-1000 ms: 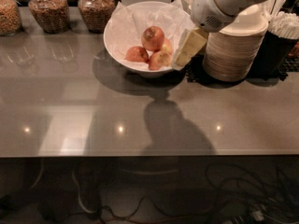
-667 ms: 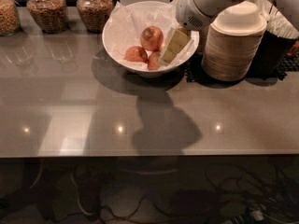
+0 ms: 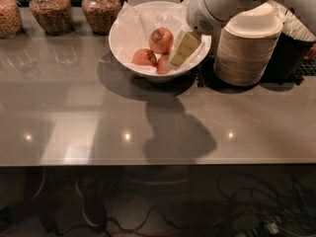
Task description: Pick apple from white bowl
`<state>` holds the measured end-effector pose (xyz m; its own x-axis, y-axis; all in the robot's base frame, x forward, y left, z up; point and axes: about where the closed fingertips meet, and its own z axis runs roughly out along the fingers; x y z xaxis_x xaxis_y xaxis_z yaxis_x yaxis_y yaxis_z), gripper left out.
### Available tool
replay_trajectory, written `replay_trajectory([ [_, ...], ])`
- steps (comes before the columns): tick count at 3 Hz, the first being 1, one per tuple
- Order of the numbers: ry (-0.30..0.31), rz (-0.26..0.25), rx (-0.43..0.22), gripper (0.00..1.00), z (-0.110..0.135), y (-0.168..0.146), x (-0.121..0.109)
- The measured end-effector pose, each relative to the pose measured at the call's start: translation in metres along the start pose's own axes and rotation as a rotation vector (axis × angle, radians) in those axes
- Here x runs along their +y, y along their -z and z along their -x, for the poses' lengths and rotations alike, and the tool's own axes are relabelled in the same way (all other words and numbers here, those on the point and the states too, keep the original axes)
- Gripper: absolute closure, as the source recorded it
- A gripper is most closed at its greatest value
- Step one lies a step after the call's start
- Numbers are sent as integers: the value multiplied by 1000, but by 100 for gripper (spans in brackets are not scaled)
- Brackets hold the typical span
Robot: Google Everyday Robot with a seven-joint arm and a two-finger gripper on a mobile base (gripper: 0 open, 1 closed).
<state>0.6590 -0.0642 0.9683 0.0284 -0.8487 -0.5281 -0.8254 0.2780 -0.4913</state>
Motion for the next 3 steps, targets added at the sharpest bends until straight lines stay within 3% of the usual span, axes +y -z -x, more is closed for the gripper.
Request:
replay_trajectory([
  [2, -52, -41, -96, 0, 2, -39, -12],
  [3, -71, -44, -116, 19, 1, -57, -18],
])
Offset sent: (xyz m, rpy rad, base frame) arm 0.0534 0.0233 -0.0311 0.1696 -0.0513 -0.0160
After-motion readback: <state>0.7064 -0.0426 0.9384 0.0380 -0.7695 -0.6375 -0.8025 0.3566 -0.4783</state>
